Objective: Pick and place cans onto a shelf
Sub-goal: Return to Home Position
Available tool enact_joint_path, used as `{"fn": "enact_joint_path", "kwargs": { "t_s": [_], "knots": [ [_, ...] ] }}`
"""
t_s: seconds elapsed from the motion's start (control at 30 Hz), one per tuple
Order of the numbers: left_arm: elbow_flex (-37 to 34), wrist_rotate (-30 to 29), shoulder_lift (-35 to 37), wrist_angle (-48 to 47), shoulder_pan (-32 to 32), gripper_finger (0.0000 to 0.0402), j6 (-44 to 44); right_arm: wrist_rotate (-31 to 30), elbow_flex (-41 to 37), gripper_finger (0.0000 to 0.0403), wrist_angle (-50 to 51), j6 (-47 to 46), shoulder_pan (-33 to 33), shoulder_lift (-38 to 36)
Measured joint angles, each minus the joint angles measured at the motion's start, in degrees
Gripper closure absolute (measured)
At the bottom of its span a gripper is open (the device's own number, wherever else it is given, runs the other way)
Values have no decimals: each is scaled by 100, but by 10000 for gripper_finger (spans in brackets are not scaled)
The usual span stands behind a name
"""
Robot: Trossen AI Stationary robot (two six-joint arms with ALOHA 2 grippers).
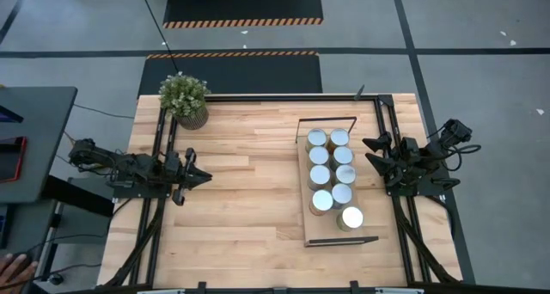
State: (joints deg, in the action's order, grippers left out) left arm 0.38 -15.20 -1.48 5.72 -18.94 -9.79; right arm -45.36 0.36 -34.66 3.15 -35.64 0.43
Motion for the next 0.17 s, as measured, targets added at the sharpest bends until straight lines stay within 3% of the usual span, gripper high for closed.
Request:
{"fn": "enact_joint_path", "kwargs": {
  "t_s": [0.17],
  "knots": [
    [0,0,0,0,2,356,-1,0,0,112,0,0,0,0]
  ]
}}
